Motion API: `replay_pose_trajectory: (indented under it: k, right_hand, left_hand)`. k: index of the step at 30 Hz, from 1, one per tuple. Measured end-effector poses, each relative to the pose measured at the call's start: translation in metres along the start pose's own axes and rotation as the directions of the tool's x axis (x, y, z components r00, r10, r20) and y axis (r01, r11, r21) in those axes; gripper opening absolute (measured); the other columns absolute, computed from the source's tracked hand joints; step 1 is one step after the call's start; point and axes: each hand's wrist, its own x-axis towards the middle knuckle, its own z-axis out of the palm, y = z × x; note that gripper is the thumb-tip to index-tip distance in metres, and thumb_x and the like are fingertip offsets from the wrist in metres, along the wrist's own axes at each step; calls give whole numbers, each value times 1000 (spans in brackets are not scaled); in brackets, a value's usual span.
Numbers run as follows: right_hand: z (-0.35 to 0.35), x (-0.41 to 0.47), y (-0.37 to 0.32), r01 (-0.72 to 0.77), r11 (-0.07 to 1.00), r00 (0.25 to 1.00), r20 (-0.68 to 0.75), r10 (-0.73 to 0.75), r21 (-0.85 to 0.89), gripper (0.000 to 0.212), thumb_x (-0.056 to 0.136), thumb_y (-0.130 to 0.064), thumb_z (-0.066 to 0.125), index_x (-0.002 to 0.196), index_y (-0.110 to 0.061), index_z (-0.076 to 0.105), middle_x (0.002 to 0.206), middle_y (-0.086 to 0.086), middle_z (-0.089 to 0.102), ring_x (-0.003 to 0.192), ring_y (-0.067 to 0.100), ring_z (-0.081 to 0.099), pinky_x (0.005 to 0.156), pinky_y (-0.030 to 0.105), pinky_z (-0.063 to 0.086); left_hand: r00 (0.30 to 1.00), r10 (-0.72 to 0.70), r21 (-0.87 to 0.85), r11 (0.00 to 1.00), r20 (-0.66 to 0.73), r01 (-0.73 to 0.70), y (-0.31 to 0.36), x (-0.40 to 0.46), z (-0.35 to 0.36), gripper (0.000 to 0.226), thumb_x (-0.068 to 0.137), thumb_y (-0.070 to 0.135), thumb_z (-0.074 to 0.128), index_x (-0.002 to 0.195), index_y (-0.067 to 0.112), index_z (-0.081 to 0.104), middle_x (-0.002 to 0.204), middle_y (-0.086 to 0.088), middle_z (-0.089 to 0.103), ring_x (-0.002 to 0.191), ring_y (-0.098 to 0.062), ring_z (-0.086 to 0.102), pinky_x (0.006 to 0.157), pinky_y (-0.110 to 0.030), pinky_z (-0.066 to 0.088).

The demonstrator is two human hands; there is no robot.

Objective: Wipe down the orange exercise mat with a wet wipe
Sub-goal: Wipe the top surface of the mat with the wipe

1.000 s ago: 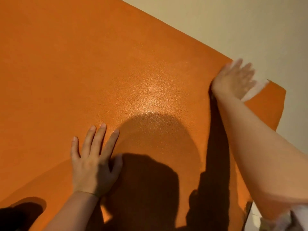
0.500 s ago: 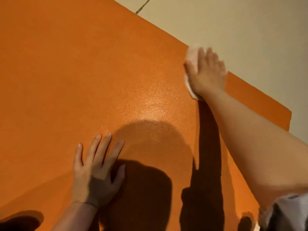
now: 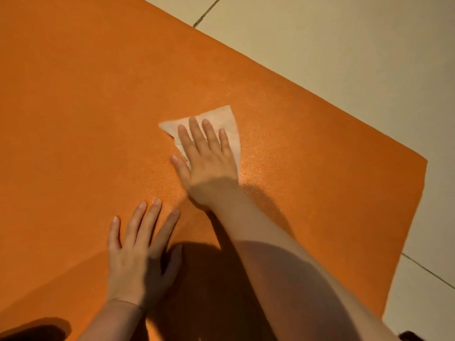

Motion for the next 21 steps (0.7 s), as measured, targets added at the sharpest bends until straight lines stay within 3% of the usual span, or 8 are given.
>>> replay_pose_trajectory:
  k: [4, 9, 11, 13, 15, 18, 21]
  right_hand:
    - [-9, -33, 58, -289, 957, 955, -59, 290, 19, 64, 101, -58, 12, 157, -29, -1, 164, -2, -11, 150, 17, -13, 119, 41, -16]
    - [-17, -105, 132, -669, 736, 722, -144, 677, 107, 67, 101, -58, 16, 158, -24, 6, 165, 4, -3, 151, 21, -7, 122, 46, -5]
    - [-11, -128, 130, -748, 647, 625, -172, 762, 148, 65, 102, -54, 18, 158, -20, 10, 165, 7, 0, 152, 24, -4, 122, 48, -4]
    - [-3, -131, 110, -778, 603, 580, -170, 797, 176, 63, 104, -48, 18, 158, -17, 9, 165, 9, -1, 151, 26, -5, 121, 48, -5]
    - [3, -118, 81, -750, 635, 614, -163, 773, 187, 60, 105, -43, 18, 158, -17, 6, 165, 9, -4, 151, 27, -7, 121, 47, -9]
    - [13, -82, 26, -588, 798, 786, -138, 602, 135, 59, 104, -42, 13, 157, -20, 2, 165, 5, -9, 151, 25, -12, 117, 42, -16]
    - [18, -58, -19, -334, 936, 937, -73, 343, 106, 57, 105, -43, 16, 157, -25, 2, 165, 1, -9, 150, 21, -15, 118, 41, -18]
  left_hand:
    - [1000, 11, 2, 1000, -28, -11, -1, -1, 1, 59, 91, 48, 35, 145, 24, 40, 149, -17, 44, 139, -36, 34, 110, -63, 19]
    - [998, -17, -62, 998, -67, 12, 0, -1, 2, 59, 86, 43, 41, 140, 23, 50, 149, -14, 45, 142, -32, 33, 113, -61, 15]
    - [998, -24, -83, 996, -63, 19, 0, -3, 2, 58, 86, 44, 41, 140, 24, 50, 150, -12, 44, 143, -31, 31, 115, -59, 12]
    - [998, -20, -87, 996, -58, 15, -1, -4, 4, 58, 87, 44, 41, 141, 25, 49, 152, -10, 42, 144, -30, 30, 115, -58, 11]
    - [998, -12, -79, 997, -59, 8, -2, -4, 5, 58, 88, 45, 41, 142, 26, 48, 152, -10, 42, 144, -31, 31, 115, -60, 12]
    - [998, -2, -71, 998, -63, -2, -2, -1, 5, 59, 88, 45, 41, 143, 26, 45, 153, -11, 41, 144, -31, 31, 114, -60, 13]
    - [998, 7, -53, 999, -59, -10, -3, -1, 6, 60, 88, 45, 40, 144, 25, 44, 154, -11, 40, 145, -31, 28, 113, -62, 13]
